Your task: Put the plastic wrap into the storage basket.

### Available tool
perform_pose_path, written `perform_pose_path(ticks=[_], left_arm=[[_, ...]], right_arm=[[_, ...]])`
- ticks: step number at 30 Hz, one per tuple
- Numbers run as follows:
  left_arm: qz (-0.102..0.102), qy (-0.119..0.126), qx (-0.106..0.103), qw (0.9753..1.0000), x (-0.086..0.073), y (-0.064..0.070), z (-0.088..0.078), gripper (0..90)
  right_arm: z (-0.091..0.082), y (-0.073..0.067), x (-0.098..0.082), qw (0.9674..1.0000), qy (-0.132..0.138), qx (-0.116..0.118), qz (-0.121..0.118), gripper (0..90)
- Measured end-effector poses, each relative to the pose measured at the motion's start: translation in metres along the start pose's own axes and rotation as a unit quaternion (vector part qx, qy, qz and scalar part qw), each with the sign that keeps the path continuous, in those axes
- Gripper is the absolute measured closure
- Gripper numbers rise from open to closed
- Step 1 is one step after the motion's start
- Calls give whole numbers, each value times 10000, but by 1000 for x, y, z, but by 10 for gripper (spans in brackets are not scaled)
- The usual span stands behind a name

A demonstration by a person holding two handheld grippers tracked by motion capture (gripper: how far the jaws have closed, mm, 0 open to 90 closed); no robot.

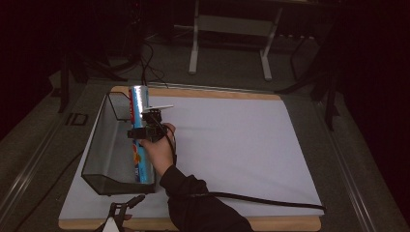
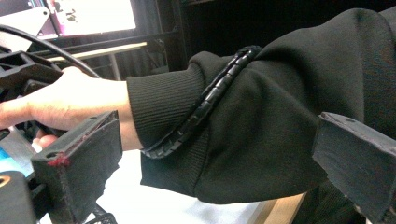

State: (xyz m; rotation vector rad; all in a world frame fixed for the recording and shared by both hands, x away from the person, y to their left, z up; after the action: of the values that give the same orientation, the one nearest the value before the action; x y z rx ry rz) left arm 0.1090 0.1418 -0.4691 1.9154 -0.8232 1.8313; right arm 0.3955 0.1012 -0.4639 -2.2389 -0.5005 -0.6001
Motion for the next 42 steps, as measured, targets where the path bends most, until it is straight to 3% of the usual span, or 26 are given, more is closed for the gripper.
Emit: perform_pose_path(ticks=[7,12,19,28,35,38,42], left_arm=[[-15,-7,-18,10000,0,0,1,26],[-20,1,-28,10000,0,0,0,26],[-23,6,-53,10000,0,-1,0,26],[-35,11,-68,10000,0,-1,0,26],[-33,-2,-79,10000,0,-1,0,26],[-22,-11,-82,10000,0,-1,0,26],[-33,-9,-85,10000,0,0,0,25]], right_arm=[[11,9,0,9996,73,-138,226,314],[18,5,-1,9996,56,-223,173,314],[26,17,-2,9984,5,-267,491,313],[31,18,-5,9987,49,-340,375,304],[29,16,-1,9990,-10,-446,-48,250],[22,12,3,9981,97,-493,-355,165],[13,8,10,9953,27,-540,-806,134]])
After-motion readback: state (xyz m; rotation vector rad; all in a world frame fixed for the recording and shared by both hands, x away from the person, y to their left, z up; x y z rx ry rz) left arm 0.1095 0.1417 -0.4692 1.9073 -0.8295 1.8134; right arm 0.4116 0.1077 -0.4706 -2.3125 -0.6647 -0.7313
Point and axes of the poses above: each handheld gripper's, and its own axes: z roughly forward along the jaws, x roughly out of its top, y roughly to its right, the point moved 2 cm from there along z, roughly forward along the jaws, and after that the axes turned 7 degrees about x, right-handed, at the moved point
